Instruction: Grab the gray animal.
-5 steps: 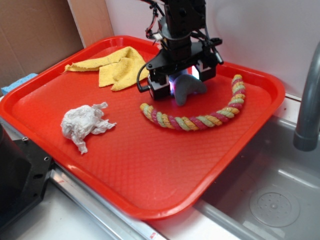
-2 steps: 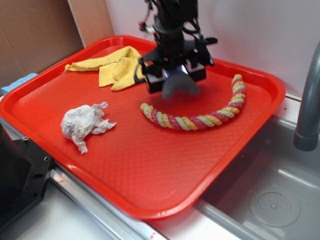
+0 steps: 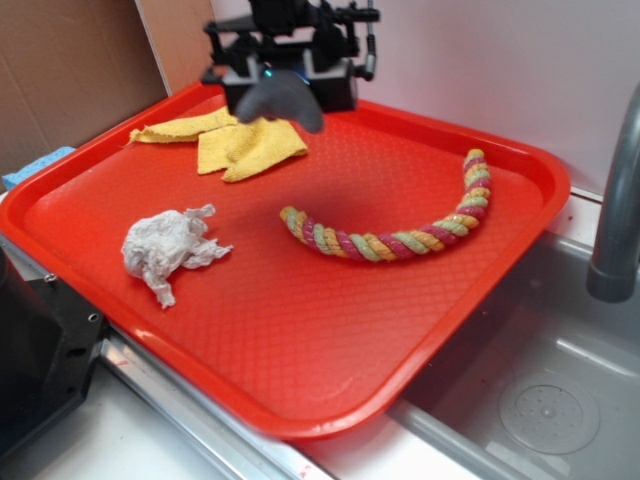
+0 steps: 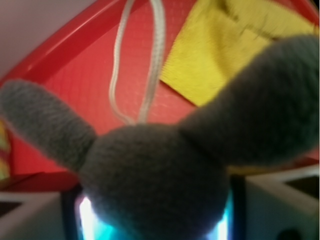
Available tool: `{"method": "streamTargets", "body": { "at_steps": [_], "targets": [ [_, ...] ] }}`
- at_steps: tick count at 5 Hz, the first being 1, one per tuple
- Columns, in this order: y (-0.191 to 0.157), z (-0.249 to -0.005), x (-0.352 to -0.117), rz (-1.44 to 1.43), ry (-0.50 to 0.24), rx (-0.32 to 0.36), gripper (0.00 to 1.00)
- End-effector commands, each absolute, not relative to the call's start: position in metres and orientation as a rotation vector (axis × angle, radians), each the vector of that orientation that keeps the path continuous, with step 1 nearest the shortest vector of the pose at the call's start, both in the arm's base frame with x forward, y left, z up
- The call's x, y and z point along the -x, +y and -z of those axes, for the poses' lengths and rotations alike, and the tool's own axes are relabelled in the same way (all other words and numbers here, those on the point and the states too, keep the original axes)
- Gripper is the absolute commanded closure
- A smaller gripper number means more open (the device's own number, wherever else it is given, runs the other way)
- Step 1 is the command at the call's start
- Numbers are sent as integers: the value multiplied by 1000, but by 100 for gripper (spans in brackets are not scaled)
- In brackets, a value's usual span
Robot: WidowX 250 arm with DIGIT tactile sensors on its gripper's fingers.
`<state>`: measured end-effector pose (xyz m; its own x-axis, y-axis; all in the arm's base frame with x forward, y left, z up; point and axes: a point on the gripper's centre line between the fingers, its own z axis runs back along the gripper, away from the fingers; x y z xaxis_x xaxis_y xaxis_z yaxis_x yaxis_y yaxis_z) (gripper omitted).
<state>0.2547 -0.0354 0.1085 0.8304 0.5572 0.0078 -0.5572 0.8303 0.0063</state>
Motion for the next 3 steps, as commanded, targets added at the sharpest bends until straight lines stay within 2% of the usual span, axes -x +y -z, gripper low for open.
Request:
{"method": "streamTargets", "body": {
  "at_steps": [1,2,3],
  "targets": [
    [-7,-179,-232,-282,-77,104,100],
    [1,-192,-220,-229,-75,124,100],
    [7,-195,-218,-228,-96,142,100]
  ]
}}
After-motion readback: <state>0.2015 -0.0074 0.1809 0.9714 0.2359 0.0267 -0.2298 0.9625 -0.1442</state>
